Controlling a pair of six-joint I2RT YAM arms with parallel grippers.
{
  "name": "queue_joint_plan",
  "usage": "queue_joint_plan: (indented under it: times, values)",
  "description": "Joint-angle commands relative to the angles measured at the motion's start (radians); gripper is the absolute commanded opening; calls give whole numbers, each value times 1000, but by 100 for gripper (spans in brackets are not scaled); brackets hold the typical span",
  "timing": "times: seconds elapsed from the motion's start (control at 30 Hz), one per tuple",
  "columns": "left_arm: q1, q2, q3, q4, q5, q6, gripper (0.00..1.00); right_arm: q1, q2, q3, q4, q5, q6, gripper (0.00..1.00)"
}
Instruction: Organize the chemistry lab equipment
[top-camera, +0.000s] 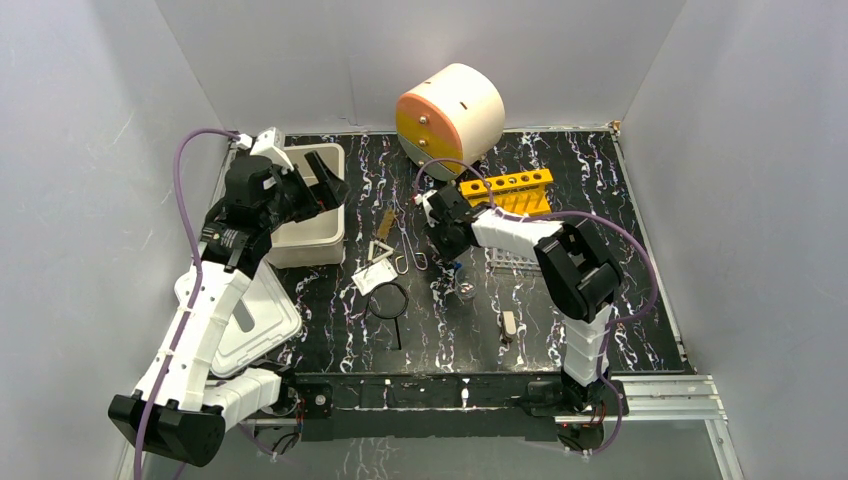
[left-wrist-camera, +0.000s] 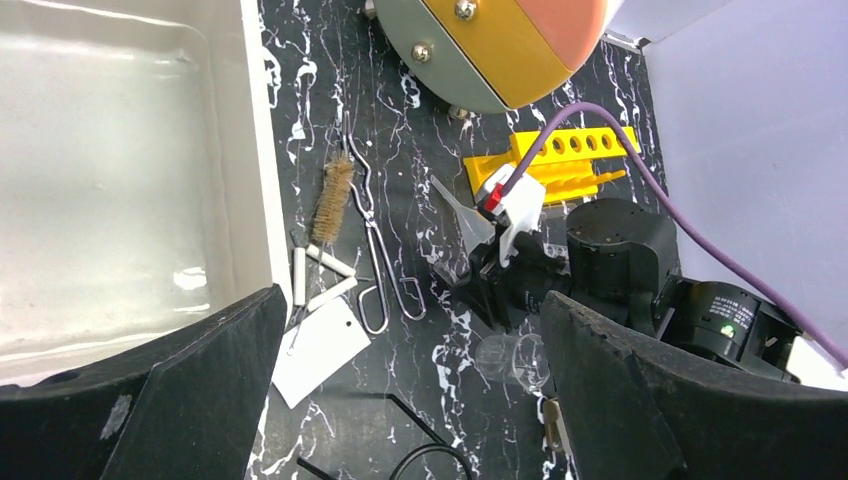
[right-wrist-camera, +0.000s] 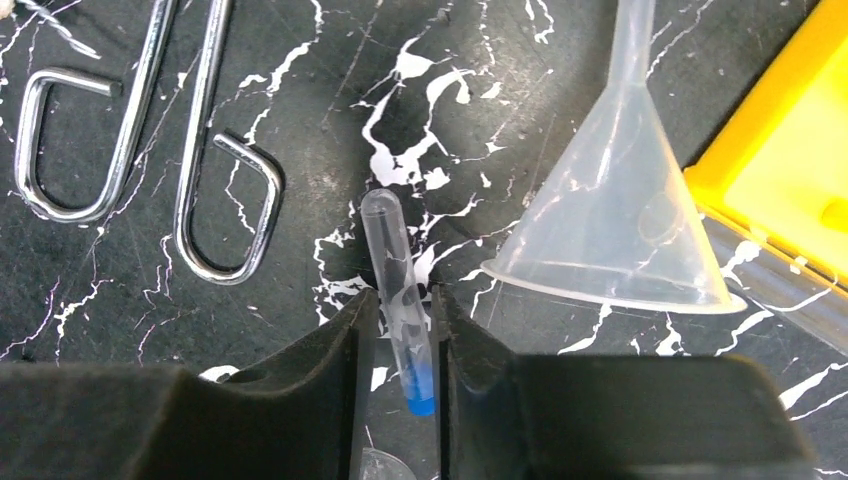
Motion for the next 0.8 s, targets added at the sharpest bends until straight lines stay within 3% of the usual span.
queue_joint_plan:
  times: [0.0,0.13,0.37,0.53,0.77]
  values:
    - [-2,10,32,-50,8,-59,98,15,33,9,2,5,-90,31]
    - [-2,19,22,-63,47,-80,98,20,24,15,14,6,-129,18]
    - [-2,-19,-4,-57,32,-170,98,20,-145,38,122,-55,-118,17]
    - [-2,-5,-40,-28,155,-248,98,19,-316,5,226,-151,-99,17]
    - [-3,17,-107,138,391,-381,98,20,-475,-49,262,-382,-22,18]
